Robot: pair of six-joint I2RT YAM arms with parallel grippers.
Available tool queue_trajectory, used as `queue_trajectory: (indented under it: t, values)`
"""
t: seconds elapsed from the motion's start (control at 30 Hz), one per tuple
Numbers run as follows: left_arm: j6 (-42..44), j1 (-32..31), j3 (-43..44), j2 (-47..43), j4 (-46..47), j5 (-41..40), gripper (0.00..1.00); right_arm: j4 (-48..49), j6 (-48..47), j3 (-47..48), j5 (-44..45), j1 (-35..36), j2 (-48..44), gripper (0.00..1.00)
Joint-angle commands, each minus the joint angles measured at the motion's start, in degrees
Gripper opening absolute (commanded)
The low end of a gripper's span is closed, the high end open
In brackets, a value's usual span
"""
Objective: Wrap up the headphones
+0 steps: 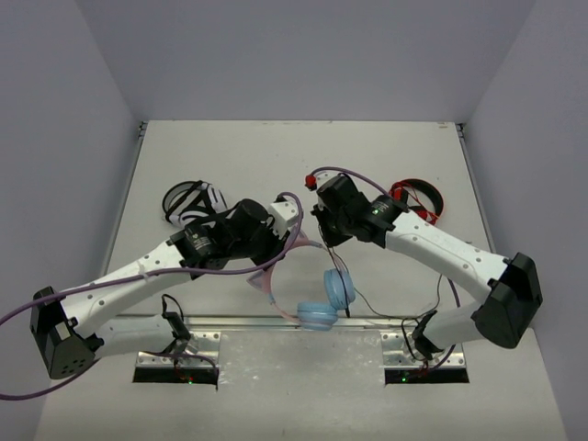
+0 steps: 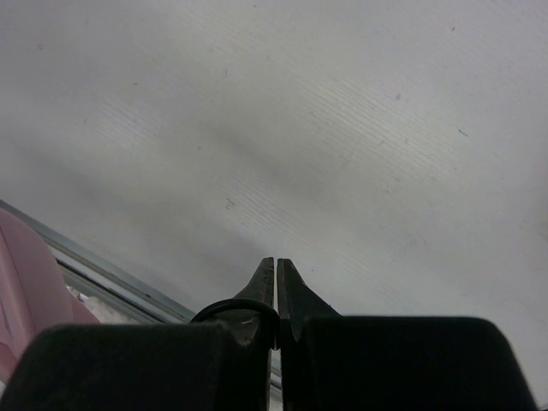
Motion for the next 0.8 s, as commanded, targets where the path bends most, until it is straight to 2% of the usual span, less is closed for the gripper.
queue_trajectory:
  t: [0.0, 0.17, 0.4, 0.6, 0.63, 0.67, 0.7, 0.77]
  values:
    - [-0.85, -1.02, 4.50, 0.11, 2.69, -1.30, 0.00, 4.42, 2.65, -0.08, 0.49, 0.29, 0.94, 0.01]
    - [-1.20, -1.02, 4.06, 0.13, 4.78, -1.40, 0.00, 4.42, 3.70, -0.34, 3.04, 0.47, 3.05, 0.01]
    - [-2.00, -1.02, 3.71, -5.49, 6.99, -3.59, 0.00, 4.77, 5.12, -0.17, 5.16, 0.47, 4.90, 0.01]
    - [-2.35, -1.02, 1.25, -13.32, 12.44, 1.50, 0.00, 11.97, 2.40, -2.71, -4.58, 0.39, 1.04, 0.03]
    - [-2.35, -1.02, 1.33, -13.85, 12.79, 2.03, 0.00, 13.55, 1.26, -3.33, -6.52, 0.47, 0.25, 0.05]
    - [-2.61, -1.02, 1.42, -14.81, 13.06, 2.38, 0.00, 15.30, 0.64, -4.20, -12.02, 0.39, -1.94, 0.09]
    - [-2.61, -1.02, 1.42, -15.17, 13.23, 2.82, 0.00, 19.50, 0.46, -5.43, -14.42, 0.38, -2.92, 0.24]
    - [-3.05, -1.02, 1.60, -16.22, 13.76, 3.96, 0.00, 23.21, -0.07, -8.51, -18.38, 0.30, -5.90, 0.41]
